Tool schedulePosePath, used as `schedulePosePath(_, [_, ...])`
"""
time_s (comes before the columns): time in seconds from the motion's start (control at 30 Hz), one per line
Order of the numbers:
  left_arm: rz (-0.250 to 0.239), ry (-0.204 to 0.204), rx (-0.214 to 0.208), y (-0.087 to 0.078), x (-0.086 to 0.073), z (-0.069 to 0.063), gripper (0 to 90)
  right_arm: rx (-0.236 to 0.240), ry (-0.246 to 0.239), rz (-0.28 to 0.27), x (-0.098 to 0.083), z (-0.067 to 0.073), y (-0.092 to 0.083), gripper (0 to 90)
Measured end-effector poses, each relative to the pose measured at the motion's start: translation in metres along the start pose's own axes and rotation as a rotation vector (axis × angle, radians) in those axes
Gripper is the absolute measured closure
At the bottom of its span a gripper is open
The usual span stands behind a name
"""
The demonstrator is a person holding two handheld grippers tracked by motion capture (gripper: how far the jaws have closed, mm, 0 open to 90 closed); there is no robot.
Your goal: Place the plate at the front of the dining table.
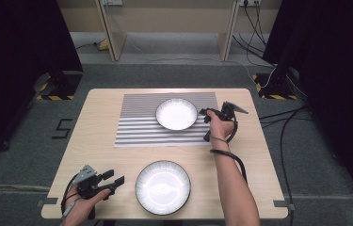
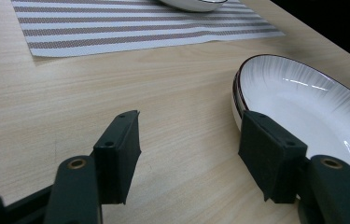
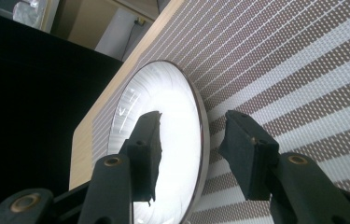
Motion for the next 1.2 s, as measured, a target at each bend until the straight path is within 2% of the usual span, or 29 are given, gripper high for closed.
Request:
schedulePosePath(0.2, [-0.001, 0.001, 0.001, -0.001, 0.000, -0.001, 38.0, 0.001, -0.006, 0.001, -0.007, -0.001, -0.010, 55.2])
schedulePosePath(0.3, [0.001, 0.004, 0.002, -0.001, 0.000, -0.001, 38.0, 0.029, -0.003, 0.003, -0.012, 0.003, -0.016, 54.9])
schedulePosePath(0.6, [-0.002, 0.009, -0.001, -0.001, 0.001, -0.003, 38.0, 0.018, -0.031, 0.010, -0.019, 0.006, -0.022, 54.5])
schedulePosePath(0.63, [-0.003, 0.008, -0.004, -0.001, 0.001, -0.004, 38.0, 0.022, -0.021, 0.016, -0.021, 0.005, -0.024, 54.2])
schedulePosePath(0.83, [-0.002, 0.013, -0.004, -0.001, 0.001, -0.005, 38.0, 0.017, -0.040, 0.021, -0.031, 0.001, -0.029, 54.1])
schedulePosePath(1.2, [0.001, 0.016, -0.006, 0.000, 0.001, -0.008, 38.0, 0.017, -0.051, 0.015, -0.037, -0.003, -0.043, 54.0])
Point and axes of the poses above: each handheld gripper's, and its own axes: y roughly forward along the jaws, x roughly out of its top, z roughly to its left, the point moved 4 cm from there along y, roughly forward along the jaws, and after that the axes turned 9 degrees about z, right-handed, at the moved point
